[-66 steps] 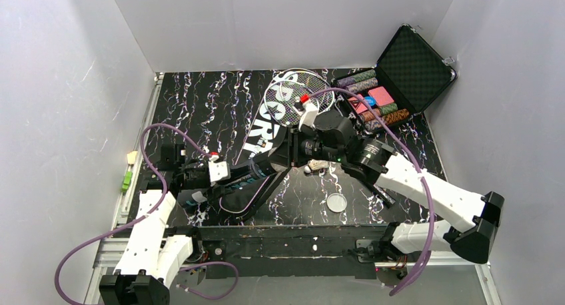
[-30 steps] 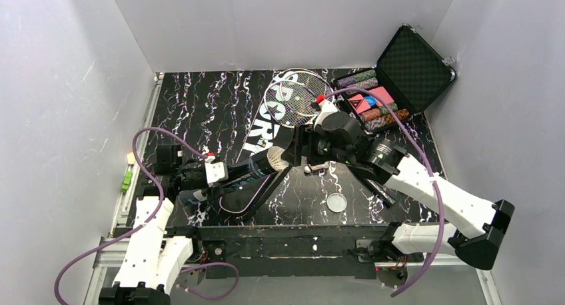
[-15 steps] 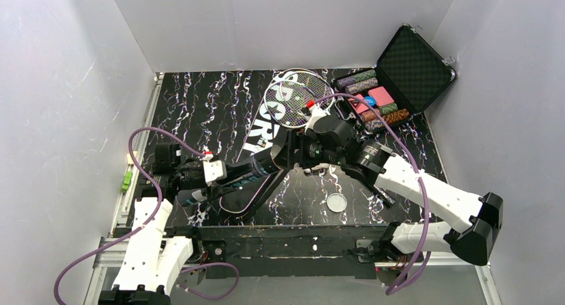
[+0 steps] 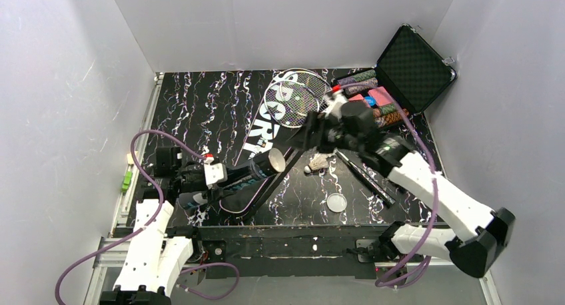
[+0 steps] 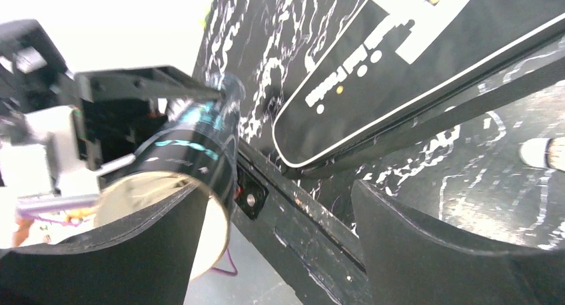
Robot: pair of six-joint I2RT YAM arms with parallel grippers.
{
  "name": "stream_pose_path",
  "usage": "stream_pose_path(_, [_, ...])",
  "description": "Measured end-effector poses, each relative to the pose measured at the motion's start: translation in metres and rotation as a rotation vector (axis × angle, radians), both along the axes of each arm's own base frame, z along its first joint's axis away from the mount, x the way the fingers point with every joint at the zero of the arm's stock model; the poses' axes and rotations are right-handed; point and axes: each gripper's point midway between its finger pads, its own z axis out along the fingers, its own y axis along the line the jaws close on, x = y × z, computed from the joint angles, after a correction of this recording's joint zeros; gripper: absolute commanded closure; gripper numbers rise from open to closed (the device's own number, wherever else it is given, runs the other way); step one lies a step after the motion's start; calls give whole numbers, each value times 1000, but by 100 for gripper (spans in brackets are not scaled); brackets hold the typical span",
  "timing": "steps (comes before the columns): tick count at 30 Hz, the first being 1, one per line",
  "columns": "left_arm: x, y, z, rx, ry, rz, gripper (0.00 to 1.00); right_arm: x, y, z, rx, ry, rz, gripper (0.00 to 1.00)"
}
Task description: Pack up the badminton gear
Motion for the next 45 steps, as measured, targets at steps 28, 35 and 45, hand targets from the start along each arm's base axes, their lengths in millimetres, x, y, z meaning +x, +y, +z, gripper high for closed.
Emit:
stream_pose_path(28, [-41, 7, -53, 140, -39, -194, 89, 98, -118, -166, -407, 185, -363, 29])
stream_pose_path(35, [-45, 7, -55, 143, -44, -206, 90, 88, -115, -205, -435, 260, -317, 39])
stream_pose_path(45, [-39, 8, -56, 138, -6, -165, 95, 80, -106, -214, -373, 280, -284, 85])
